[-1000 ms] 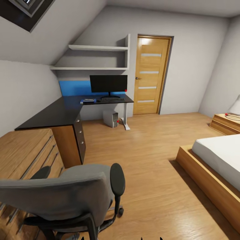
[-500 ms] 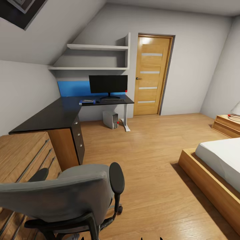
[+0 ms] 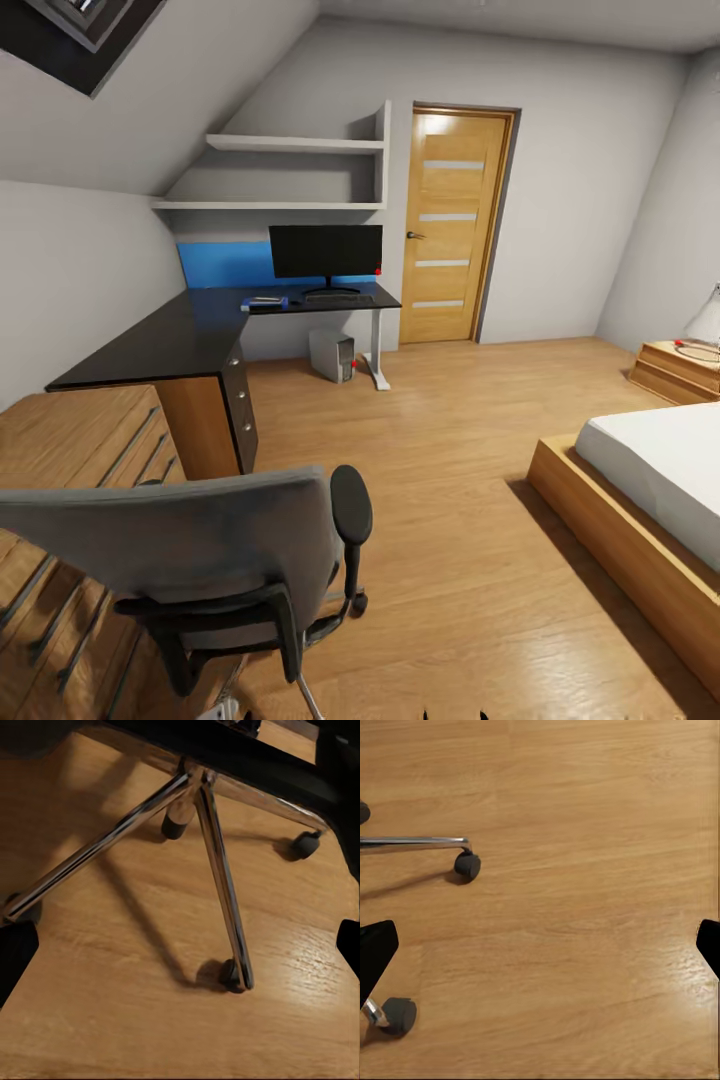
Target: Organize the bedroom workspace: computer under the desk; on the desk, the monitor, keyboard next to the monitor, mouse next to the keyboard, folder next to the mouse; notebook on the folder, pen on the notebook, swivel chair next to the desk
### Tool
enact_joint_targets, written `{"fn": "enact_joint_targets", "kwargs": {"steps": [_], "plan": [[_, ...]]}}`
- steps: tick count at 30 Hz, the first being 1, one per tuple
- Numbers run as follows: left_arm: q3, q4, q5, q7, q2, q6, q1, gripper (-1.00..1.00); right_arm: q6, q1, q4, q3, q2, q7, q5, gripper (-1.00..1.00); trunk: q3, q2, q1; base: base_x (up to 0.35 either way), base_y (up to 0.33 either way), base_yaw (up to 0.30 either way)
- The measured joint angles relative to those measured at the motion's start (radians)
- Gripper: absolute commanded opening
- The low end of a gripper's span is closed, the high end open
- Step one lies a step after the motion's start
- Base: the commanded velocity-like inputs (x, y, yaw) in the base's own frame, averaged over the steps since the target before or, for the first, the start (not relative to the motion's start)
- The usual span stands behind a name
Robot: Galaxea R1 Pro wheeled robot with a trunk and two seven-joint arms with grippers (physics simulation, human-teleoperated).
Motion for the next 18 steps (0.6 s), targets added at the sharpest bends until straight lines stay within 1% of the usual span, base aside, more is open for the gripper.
{"fn": "enact_joint_targets", "kwargs": {"steps": [6, 12, 18], "plan": [[0.000, 0.000, 0.000, 0.000, 0.000, 0.000, 0.000, 1.00, 0.000, 0.000, 0.000, -0.001, 0.001, 0.000, -0.001, 1.00, 0.000, 0.000, 0.000, -0.266, 0.000, 0.000], [0.000, 0.000, 0.000, 0.000, 0.000, 0.000, 0.000, 1.00, 0.000, 0.000, 0.000, -0.001, 0.001, 0.000, -0.001, 1.00, 0.000, 0.000, 0.000, -0.102, 0.000, 0.010], [0.001, 0.011, 0.001, 0.001, 0.000, -0.002, 0.000, 1.00, 0.000, 0.000, 0.000, -0.002, 0.002, 0.000, -0.003, 1.00, 0.000, 0.000, -0.001, -0.006, 0.000, 0.224]]}}
